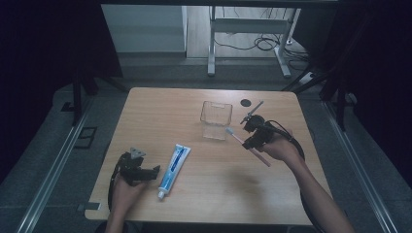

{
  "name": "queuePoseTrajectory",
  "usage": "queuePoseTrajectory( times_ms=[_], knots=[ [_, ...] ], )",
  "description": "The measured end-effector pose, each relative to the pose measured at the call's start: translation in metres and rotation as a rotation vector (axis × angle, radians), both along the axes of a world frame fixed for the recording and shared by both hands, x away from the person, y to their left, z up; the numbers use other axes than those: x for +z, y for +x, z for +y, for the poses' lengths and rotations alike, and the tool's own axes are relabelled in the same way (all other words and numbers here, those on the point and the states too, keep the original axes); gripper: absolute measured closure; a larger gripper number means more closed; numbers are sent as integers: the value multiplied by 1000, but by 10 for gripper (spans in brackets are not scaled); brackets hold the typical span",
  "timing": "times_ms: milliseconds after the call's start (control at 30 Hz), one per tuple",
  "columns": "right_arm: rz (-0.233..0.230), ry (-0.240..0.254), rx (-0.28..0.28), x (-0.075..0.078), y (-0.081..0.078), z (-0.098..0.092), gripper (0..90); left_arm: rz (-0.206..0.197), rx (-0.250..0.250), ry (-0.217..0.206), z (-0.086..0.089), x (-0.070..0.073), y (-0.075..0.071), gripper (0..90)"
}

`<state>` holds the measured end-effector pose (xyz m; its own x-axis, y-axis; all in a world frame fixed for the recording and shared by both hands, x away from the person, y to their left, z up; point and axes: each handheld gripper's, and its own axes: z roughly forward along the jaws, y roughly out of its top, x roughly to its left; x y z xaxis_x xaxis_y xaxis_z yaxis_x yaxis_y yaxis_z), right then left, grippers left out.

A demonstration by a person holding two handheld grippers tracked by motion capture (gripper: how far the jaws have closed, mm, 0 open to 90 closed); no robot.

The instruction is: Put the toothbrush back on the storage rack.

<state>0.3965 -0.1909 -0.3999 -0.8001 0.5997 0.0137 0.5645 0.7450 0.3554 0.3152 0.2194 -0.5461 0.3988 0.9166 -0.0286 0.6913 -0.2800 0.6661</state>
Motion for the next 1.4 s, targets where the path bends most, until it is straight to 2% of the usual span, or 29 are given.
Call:
queuePoseTrajectory(
  times_ms=[400,1400],
  knots=[
    [-16,31,-10,11,7,4,783,0,0,0,0,0,0,36],
    [-42,89,-66,25,45,29,783,-1,0,0,0,0,0,36]
  ],
)
